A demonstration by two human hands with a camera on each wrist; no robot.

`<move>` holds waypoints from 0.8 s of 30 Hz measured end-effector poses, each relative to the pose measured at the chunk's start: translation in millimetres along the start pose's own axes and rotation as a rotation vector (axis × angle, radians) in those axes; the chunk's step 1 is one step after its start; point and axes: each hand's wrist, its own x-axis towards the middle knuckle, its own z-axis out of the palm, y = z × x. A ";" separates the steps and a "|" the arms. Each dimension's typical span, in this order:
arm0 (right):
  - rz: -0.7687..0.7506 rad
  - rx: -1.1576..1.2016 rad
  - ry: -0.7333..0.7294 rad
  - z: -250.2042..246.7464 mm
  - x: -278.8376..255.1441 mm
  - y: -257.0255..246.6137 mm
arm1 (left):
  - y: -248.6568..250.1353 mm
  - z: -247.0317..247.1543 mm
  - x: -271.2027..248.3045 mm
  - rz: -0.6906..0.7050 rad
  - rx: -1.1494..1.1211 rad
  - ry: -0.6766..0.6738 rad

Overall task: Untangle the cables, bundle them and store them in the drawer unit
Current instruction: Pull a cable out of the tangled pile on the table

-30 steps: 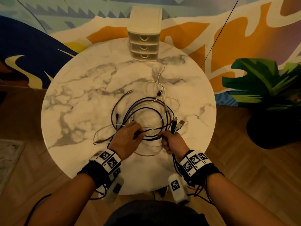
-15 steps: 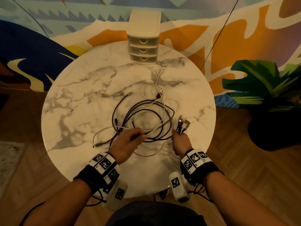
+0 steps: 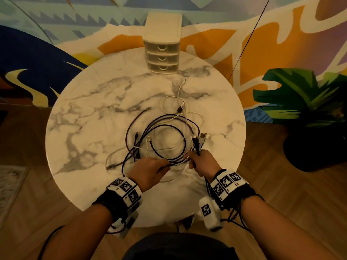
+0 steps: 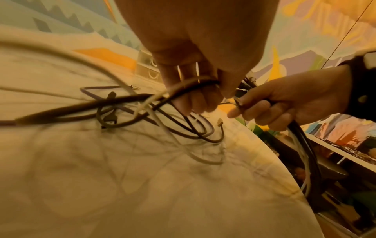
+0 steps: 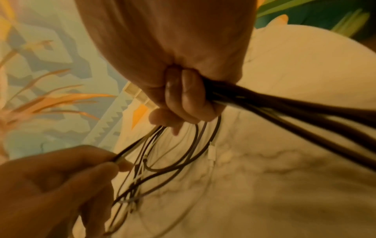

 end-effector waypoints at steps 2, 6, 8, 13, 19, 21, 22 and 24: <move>-0.002 -0.114 -0.024 -2.2 -2.4 2.0 | -2.4 -0.6 -0.3 -0.061 -0.048 -0.046; -0.015 -0.174 0.060 2.8 -2.9 3.1 | 0.2 -3.4 2.8 -0.241 -0.355 0.005; 0.010 -0.056 0.120 3.0 -1.7 5.1 | 0.0 -6.4 9.7 -0.367 -0.666 0.146; 0.101 0.360 0.237 -10.2 0.5 2.2 | 0.1 -14.5 10.5 -0.072 -0.552 0.027; 0.019 0.686 0.436 -29.8 -7.9 -9.6 | -24.3 11.9 -11.0 -0.076 -0.104 -0.111; -0.029 0.727 0.491 -36.9 -11.6 -15.1 | -29.2 12.7 -15.5 -0.067 -0.043 -0.068; -0.050 0.748 0.518 -40.8 -12.9 -19.3 | -29.8 9.2 -15.9 -0.082 -0.014 -0.039; -0.087 0.800 0.551 -47.3 -15.8 -29.3 | -38.2 1.1 -12.1 -0.198 0.050 0.034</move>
